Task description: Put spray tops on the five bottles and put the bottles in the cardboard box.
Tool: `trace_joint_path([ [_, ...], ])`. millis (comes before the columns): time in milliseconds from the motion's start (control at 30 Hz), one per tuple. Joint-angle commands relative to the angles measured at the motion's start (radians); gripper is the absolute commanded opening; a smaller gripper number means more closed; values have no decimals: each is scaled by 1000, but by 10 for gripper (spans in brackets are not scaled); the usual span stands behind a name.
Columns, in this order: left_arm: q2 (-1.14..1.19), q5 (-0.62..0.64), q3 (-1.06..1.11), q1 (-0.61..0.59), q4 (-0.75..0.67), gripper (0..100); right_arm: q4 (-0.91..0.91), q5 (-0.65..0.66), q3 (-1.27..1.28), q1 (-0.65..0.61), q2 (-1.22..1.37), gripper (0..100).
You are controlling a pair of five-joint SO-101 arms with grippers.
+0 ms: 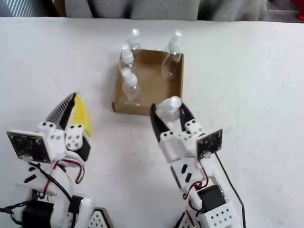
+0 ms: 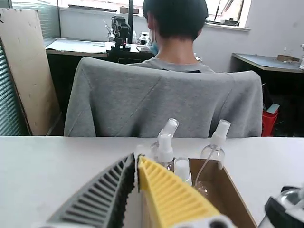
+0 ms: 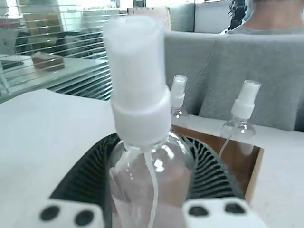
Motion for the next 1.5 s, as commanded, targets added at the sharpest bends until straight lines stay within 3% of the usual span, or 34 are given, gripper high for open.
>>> trace_joint_path([
  [0,-174,-8,130,-12,-3,21,-88,-6,9,81,-5,16],
  [367,-137,-8,347,-45,-5,22,-168,-5,-69,182,-4,16],
  [600,-137,-8,502,-45,-6,22,-176,-3,-161,180,47,16],
  [833,-137,-9,594,-48,-6,22,-387,-5,-278,180,404,16],
  [1067,-136,-12,631,-171,37,22,-610,-5,-390,183,814,16],
  [1300,-136,-213,631,-173,101,23,-802,-5,-489,186,1129,16],
  [1467,-134,-224,631,-173,101,23,-918,-5,-552,185,1336,16],
])
